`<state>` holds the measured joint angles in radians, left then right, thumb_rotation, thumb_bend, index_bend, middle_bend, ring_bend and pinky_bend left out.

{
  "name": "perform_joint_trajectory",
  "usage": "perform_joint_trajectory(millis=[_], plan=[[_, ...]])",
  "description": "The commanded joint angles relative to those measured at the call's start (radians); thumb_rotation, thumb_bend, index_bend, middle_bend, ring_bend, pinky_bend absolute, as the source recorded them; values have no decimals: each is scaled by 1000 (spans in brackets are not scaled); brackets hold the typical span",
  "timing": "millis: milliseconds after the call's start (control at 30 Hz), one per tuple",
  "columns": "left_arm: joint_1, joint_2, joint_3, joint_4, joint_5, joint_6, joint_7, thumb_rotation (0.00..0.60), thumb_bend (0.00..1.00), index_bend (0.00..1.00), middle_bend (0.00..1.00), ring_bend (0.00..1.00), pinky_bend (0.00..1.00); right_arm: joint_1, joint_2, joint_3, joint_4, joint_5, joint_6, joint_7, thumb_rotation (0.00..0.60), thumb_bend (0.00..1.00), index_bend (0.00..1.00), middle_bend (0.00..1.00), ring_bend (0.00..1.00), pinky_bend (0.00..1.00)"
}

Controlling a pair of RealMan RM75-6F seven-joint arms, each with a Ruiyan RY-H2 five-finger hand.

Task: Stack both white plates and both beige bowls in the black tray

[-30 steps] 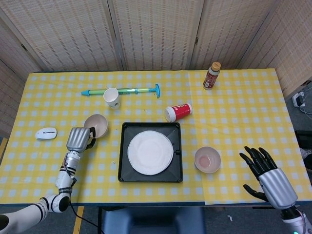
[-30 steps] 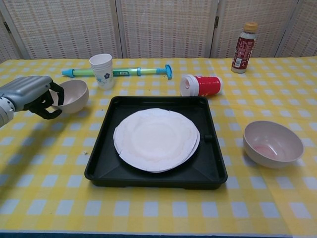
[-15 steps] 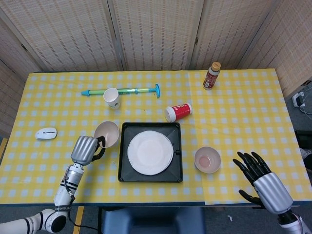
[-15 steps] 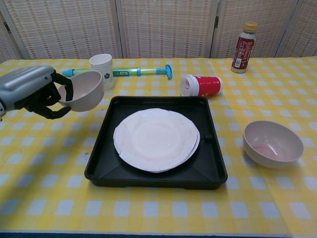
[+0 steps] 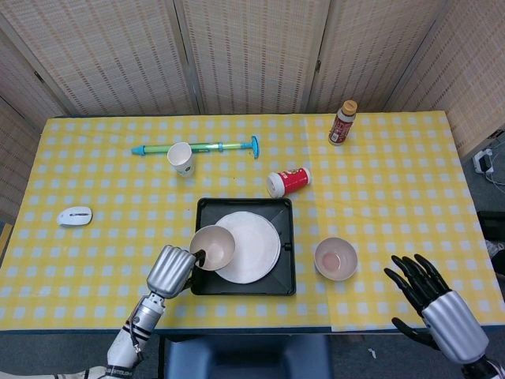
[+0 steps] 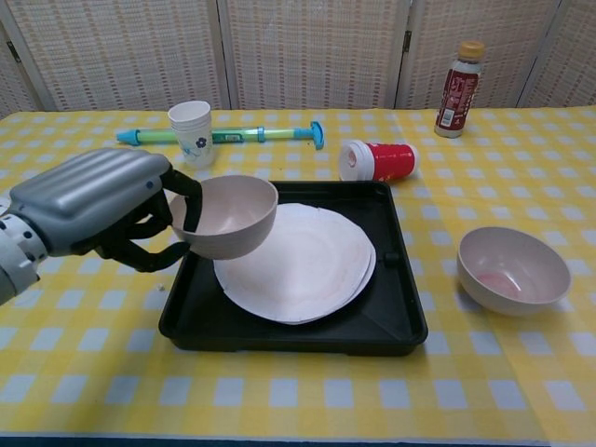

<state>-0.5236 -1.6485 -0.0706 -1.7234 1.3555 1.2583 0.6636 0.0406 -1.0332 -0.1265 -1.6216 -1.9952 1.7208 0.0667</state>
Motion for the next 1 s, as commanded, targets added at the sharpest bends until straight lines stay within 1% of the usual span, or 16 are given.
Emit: perform_joint_trajectory(millis=[33, 200, 300, 400, 533, 733, 867, 1000], plan=[[-24, -83, -8, 46, -12, -21, 53, 600, 518, 598, 1000, 1000, 1000, -10, 5, -1, 6, -1, 20, 10, 600, 226, 0, 0, 0, 0], [-33, -176, -10, 153, 12, -11, 46, 600, 518, 601, 1000, 1000, 1000, -20, 7, 4, 15, 9, 35, 17, 600, 226, 0, 0, 0, 0], [-40, -220, -24, 224, 22, -3, 40, 600, 518, 600, 1000, 1000, 1000, -22, 10, 3, 15, 13, 33, 16, 600, 226, 0, 0, 0, 0], [-49, -267, -41, 326, 50, 21, 19, 600, 518, 601, 1000, 1000, 1000, -27, 16, 11, 8, 32, 38, 19, 600, 226, 0, 0, 0, 0], [-57, -296, -60, 380, 48, 16, -18, 600, 518, 601, 1000, 1000, 1000, -23, 19, 18, 7, 48, 30, 32, 600, 225, 0, 0, 0, 0], [-70, -336, -70, 446, 53, 8, -48, 600, 518, 601, 1000, 1000, 1000, -14, 19, 21, -1, 52, 4, 25, 600, 226, 0, 0, 0, 0], [-77, -357, -74, 462, 60, 6, -58, 600, 518, 603, 1000, 1000, 1000, -16, 20, 24, -3, 58, 5, 28, 600, 226, 0, 0, 0, 0], [-81, -378, -66, 465, 64, 1, -46, 600, 518, 601, 1000, 1000, 1000, -13, 19, 22, -4, 53, -6, 25, 600, 226, 0, 0, 0, 0]])
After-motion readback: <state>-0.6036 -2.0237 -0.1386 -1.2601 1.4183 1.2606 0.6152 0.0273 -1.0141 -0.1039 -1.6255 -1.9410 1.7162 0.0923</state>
